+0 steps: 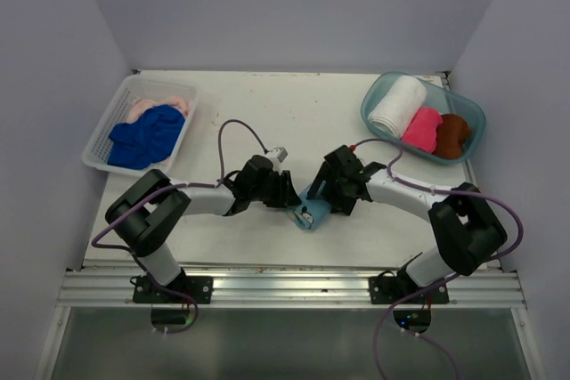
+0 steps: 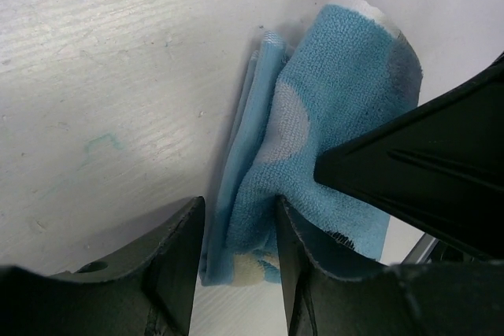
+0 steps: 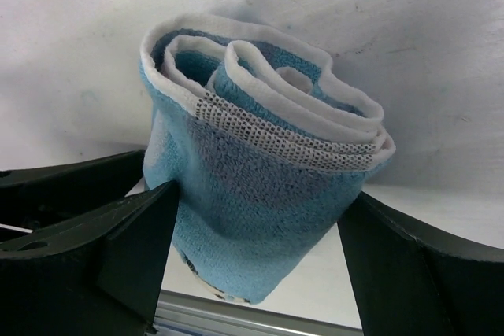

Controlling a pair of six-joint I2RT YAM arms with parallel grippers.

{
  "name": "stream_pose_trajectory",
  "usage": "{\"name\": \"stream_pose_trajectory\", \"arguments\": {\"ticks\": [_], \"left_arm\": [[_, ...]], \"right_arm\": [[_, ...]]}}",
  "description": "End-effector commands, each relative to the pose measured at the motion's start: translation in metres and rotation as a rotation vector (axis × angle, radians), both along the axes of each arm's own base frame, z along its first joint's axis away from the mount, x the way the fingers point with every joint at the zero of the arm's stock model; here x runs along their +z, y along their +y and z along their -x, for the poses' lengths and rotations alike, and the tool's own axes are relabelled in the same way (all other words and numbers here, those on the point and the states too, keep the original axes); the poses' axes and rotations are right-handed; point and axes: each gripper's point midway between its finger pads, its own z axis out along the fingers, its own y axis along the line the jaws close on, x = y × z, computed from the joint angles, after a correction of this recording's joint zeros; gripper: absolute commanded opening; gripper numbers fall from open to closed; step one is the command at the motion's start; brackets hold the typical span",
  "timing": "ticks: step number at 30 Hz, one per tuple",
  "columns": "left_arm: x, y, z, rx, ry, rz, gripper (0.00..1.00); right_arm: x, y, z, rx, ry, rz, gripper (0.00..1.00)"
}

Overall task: Roll the towels
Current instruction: Roll the towel

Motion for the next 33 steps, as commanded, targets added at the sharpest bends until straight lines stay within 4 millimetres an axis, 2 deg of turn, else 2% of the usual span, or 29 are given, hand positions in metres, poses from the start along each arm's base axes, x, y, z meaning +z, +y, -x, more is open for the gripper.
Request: {"name": "stream_pose_trajectory", "arguments": {"ticks": [1, 12, 16, 20, 25, 29, 32, 33], "left_arm": [[-0.007, 0.001, 0.003, -0.006, 0.041, -0.021, 0.45], [-0.008, 0.000, 0.007, -0.022, 0.052, -0.011, 0.44], [-0.008, -0.001, 0.006, -0.033, 0.049, -0.009, 0.43], [-0.012, -0.001, 0.007, -0.038, 0.057, -0.015, 0.43], [-0.014, -0.001, 0.007, -0.038, 0.059, -0.019, 0.43], [-0.012, 0.000, 0.007, -0.031, 0.054, -0.015, 0.42], [-0.008, 0.002, 0.008, -0.027, 0.044, -0.012, 0.42], [-0.007, 0.002, 0.008, -0.028, 0.039, -0.012, 0.42]], "right_arm": [[0.004, 0.017, -0.012, -0.019, -0.054, -0.091, 0.83], [-0.006, 0.019, -0.020, -0.039, -0.079, -0.096, 0.82], [-0.016, 0.018, -0.020, -0.045, -0.052, -0.078, 0.80], [-0.030, 0.009, -0.014, -0.046, -0.005, 0.001, 0.78], [-0.034, 0.014, -0.006, 0.008, 0.008, 0.061, 0.80], [-0.039, 0.007, 0.001, 0.038, 0.058, 0.189, 0.81], [-0.050, -0.003, 0.006, 0.042, 0.101, 0.279, 0.77], [-0.052, -0.005, 0.007, 0.043, 0.110, 0.295, 0.71]]}}
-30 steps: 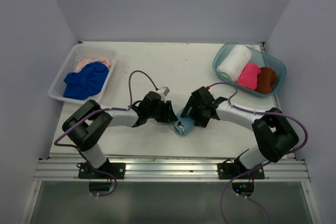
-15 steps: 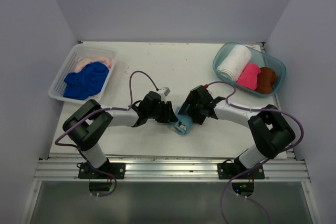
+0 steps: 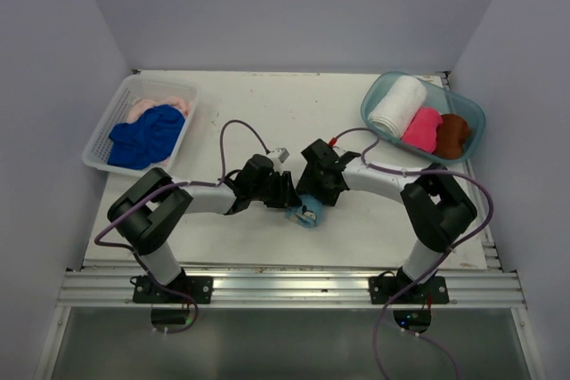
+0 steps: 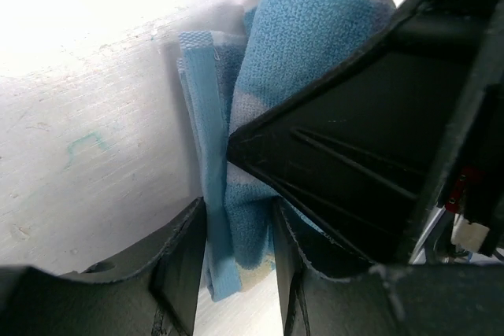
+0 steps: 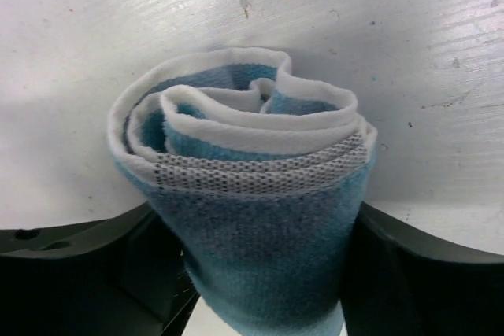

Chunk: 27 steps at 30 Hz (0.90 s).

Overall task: Roll the towels
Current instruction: Roll the towel, then place the rolled towel into the container

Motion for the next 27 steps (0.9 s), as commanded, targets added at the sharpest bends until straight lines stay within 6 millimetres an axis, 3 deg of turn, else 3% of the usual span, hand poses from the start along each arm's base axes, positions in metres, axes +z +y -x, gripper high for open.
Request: {"name": "stream_pose_trajectory", "arguments": {"ticks": [1, 10, 13, 14, 18, 22, 27], "left_arm": [[-0.006, 0.008, 0.006, 0.002, 0.012, -0.035, 0.42], [0.014, 0.028, 0.020, 0.001, -0.001, -0.075, 0.45], [0.029, 0.041, 0.024, 0.009, -0.028, -0.094, 0.46], [0.044, 0.045, 0.022, 0.024, -0.071, -0.078, 0.46], [0.064, 0.070, 0.018, 0.077, -0.112, -0.105, 0.48], [0.084, 0.093, 0.003, 0.142, -0.148, -0.113, 0.49], [0.088, 0.101, -0.006, 0.161, -0.159, -0.116, 0.49]], "right_arm": [[-0.041, -0.038, 0.033, 0.011, 0.146, 0.224, 0.68], [-0.047, -0.044, 0.032, 0.020, 0.155, 0.280, 0.51], [-0.043, -0.046, 0.029, 0.025, 0.147, 0.294, 0.40], [-0.040, -0.045, 0.027, 0.035, 0.136, 0.295, 0.38], [-0.026, -0.039, 0.015, 0.078, 0.083, 0.271, 0.33], [0.005, -0.034, -0.006, 0.163, 0.015, 0.273, 0.32], [0.039, -0.066, -0.018, 0.189, -0.027, 0.404, 0.26]]}}
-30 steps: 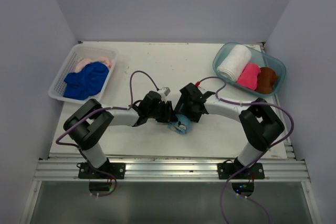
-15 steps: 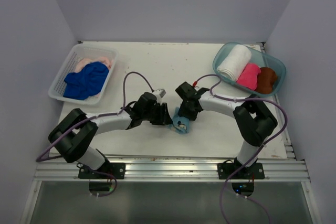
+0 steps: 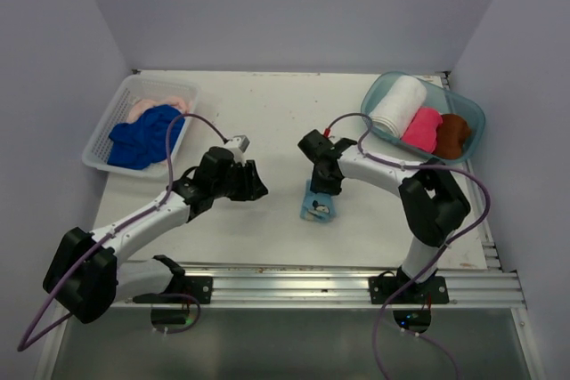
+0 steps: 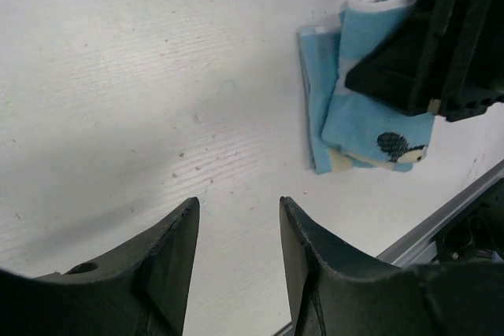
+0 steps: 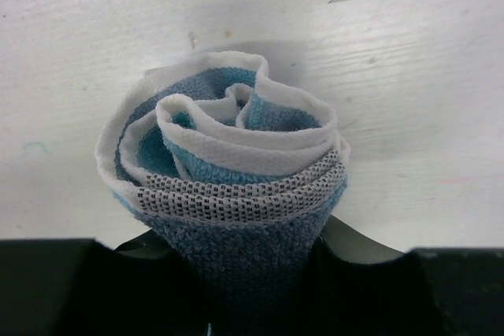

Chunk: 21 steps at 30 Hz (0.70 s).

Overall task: Roll the towels
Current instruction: Place the rolled towel into the container

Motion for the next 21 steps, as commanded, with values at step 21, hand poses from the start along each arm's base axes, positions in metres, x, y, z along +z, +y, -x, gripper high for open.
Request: {"name": "stream_pose_trajectory", "arguments": {"ticks": [21], "left_arm": [[0.026, 0.014, -0.021, -0.005, -0.066, 0.003, 0.49]], "right_arm": [[0.178, -0.129, -0.102, -0.106, -0.245, 0.007, 0.27]]}}
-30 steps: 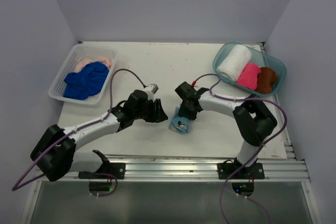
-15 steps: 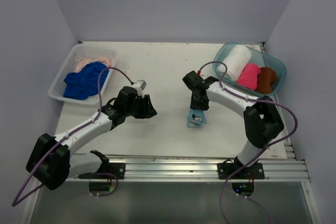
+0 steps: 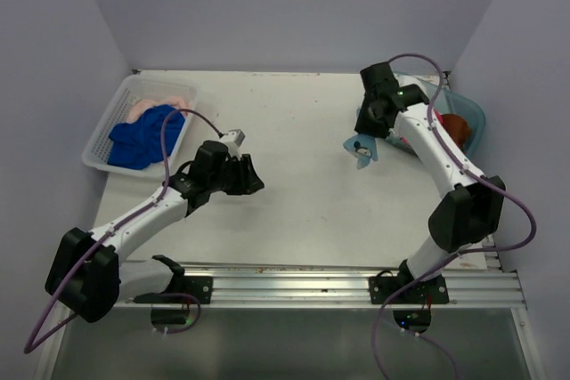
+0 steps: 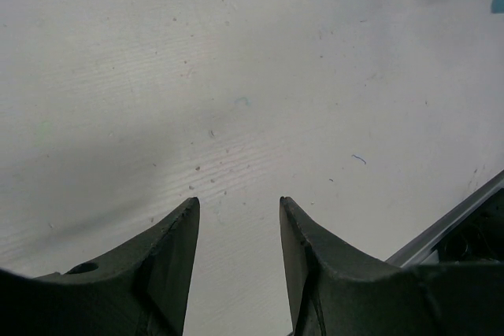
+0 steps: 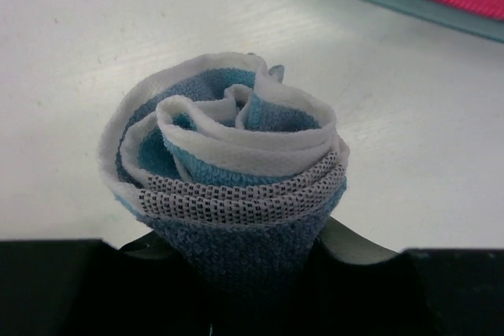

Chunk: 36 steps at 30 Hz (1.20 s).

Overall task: Roll the towels
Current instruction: Place the rolled towel into the container

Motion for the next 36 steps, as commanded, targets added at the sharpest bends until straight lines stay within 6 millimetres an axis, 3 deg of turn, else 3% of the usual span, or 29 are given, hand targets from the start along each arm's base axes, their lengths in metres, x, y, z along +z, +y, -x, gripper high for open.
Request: {"name": "stream_pose_trajectory", "arguments": {"ticks": [1, 3, 4, 5, 6, 7, 8, 10, 12, 14, 17, 18, 24, 29, 35, 36], "left_arm": [[0.024, 0.001, -0.009, -0.025, -0.074, 0.015, 0.49], [0.023, 0.002, -0.009, -0.027, -0.073, 0.016, 0.49], [0.023, 0.003, -0.008, -0.026, -0.074, 0.016, 0.49], [0.024, 0.003, -0.008, -0.030, -0.077, 0.017, 0.49], [0.024, 0.004, -0.009, -0.026, -0.076, 0.016, 0.49], [0.023, 0.005, -0.008, -0.025, -0.076, 0.014, 0.49], [0.023, 0.005, -0.007, -0.027, -0.075, 0.018, 0.49], [0.021, 0.007, -0.006, -0.026, -0.074, 0.014, 0.49], [0.021, 0.008, -0.006, -0.020, -0.074, 0.012, 0.49], [0.020, 0.009, -0.006, -0.018, -0.070, 0.011, 0.49], [0.021, 0.010, -0.006, -0.015, -0.066, 0.012, 0.49], [0.020, 0.010, -0.005, -0.015, -0.062, 0.012, 0.49], [0.023, 0.010, -0.008, -0.013, -0.066, 0.012, 0.49], [0.019, 0.006, -0.013, -0.017, -0.049, 0.011, 0.49], [0.018, 0.002, -0.017, -0.020, -0.041, 0.018, 0.49], [0.019, 0.001, -0.018, -0.020, -0.042, 0.018, 0.49]], "right_arm": [[0.038, -0.028, -0.023, -0.025, -0.054, -0.047, 0.27], [0.045, -0.042, -0.039, -0.048, -0.066, -0.048, 0.27], [0.063, -0.046, -0.048, -0.058, -0.098, -0.052, 0.27], [0.052, -0.048, -0.060, -0.059, -0.065, -0.051, 0.27], [0.056, -0.056, -0.069, -0.074, -0.073, -0.059, 0.27], [0.073, -0.058, -0.082, -0.080, -0.123, -0.074, 0.27], [0.059, -0.059, -0.094, -0.086, -0.096, -0.082, 0.27], [0.068, -0.066, -0.113, -0.098, -0.127, -0.141, 0.27], [0.055, -0.069, -0.129, -0.108, -0.109, -0.200, 0.27], [0.054, -0.073, -0.145, -0.120, -0.147, -0.234, 0.27], [0.046, -0.077, -0.156, -0.119, -0.159, -0.289, 0.28], [0.045, -0.092, -0.158, -0.148, -0.164, -0.289, 0.28], [0.031, -0.138, -0.148, -0.230, -0.123, -0.252, 0.28], [0.013, -0.168, -0.136, -0.285, -0.055, -0.158, 0.28], [0.005, -0.189, -0.125, -0.323, 0.006, -0.057, 0.28], [-0.006, -0.191, -0.125, -0.327, 0.040, -0.048, 0.28]]}}
